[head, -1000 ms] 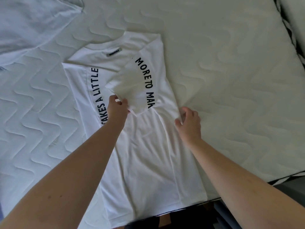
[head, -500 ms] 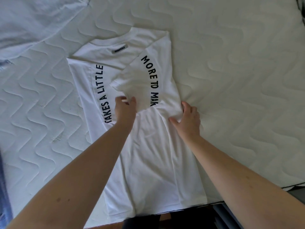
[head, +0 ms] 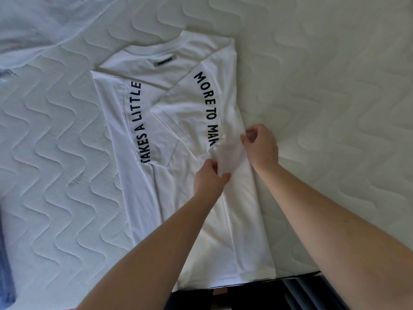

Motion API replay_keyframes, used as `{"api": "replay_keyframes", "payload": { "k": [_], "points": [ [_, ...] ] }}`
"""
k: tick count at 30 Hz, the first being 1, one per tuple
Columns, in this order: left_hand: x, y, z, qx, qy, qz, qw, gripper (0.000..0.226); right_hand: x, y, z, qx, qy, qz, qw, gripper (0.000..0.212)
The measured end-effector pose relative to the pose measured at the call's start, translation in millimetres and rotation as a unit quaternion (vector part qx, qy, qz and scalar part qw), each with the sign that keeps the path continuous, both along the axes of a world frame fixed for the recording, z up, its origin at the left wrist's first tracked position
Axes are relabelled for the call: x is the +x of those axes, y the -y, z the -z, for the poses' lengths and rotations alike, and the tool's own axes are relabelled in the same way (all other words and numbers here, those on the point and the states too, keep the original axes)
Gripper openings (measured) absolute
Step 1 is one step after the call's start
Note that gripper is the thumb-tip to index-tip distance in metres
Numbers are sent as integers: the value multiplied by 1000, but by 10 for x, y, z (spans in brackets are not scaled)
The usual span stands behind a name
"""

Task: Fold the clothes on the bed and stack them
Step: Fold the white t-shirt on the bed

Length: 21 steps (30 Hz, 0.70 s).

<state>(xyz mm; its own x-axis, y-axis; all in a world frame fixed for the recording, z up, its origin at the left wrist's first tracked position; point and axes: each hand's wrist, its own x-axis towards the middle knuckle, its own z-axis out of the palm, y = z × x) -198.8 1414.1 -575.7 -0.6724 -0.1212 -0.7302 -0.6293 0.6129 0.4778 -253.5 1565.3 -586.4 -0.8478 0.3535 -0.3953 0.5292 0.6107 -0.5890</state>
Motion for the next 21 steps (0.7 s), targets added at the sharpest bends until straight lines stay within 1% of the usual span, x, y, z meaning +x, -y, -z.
{"api": "replay_keyframes", "payload": {
  "k": [1, 3, 5, 8, 11, 13, 16, 19, 21],
  "points": [
    [-10, 28, -13, -29, -20, 19, 999, 32, -41, -11, 3, -3, -5, -2, 1000, 25],
    [-99, 82, -62, -46, -68, 17, 996, 31, -125, -23, 4, -16, -15, -7, 1000, 29],
    [-295, 116, -121, -50, -128, 11, 990, 26, -218, -23, -2, -34, -18, -7, 999, 30],
    [-776, 104, -199, -30, -205, 28, 978, 20, -324, -24, 4, -48, -12, -11, 999, 32],
    [-1382, 50, -208, -39, -268, 84, 959, 9, -410, -25, 22, -51, -2, -9, 999, 32],
    [-1803, -29, -160, -70, -301, 147, 940, 22, -467, -44, 32, -46, 7, -9, 999, 31],
    [-2385, -176, -101, -136, -278, 237, 921, 45, -531, -87, 59, -35, 23, -36, 999, 31],
    [-2862, -305, -59, -193, -240, 288, 907, 55, -574, -158, 56, -44, 42, -76, 995, 29],
    [-3091, -368, -50, -186, -198, 317, 909, 61, -600, -188, 63, -62, 54, -86, 993, 27]
  ]
}}
